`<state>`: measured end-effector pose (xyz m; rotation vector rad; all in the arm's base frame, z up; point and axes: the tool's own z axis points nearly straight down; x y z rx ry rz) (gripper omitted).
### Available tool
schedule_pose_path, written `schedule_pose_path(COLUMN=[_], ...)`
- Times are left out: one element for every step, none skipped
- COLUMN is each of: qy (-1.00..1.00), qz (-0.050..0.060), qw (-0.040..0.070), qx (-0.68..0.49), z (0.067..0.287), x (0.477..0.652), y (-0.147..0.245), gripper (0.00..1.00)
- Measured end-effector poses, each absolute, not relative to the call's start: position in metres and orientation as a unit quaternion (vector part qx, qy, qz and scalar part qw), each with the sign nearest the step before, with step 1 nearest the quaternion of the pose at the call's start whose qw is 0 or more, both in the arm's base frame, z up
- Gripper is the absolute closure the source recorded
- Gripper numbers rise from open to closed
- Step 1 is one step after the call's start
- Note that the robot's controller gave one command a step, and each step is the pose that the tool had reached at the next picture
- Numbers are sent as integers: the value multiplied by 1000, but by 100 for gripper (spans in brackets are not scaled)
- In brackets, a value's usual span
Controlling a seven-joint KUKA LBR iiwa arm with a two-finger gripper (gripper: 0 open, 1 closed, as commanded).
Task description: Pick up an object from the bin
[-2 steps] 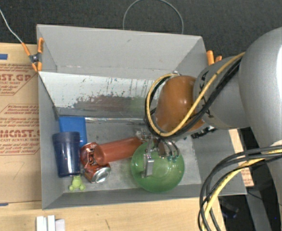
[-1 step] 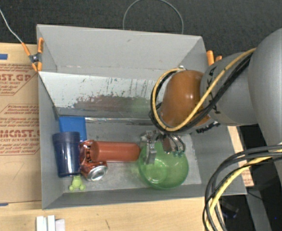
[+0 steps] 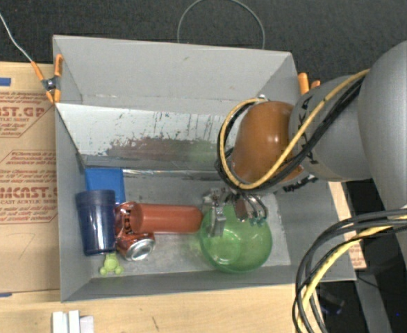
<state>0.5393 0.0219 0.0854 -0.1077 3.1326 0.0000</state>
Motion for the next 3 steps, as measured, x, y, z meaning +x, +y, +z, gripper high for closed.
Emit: schedule_pose_path(qy=[999,1000,999], qz=[0,0,0], qw=[2,4,5], qx=[-36,-28,-36], z=[173,163,237], x=[542,546,540], y=[23,15,22], gripper=[100,100,100])
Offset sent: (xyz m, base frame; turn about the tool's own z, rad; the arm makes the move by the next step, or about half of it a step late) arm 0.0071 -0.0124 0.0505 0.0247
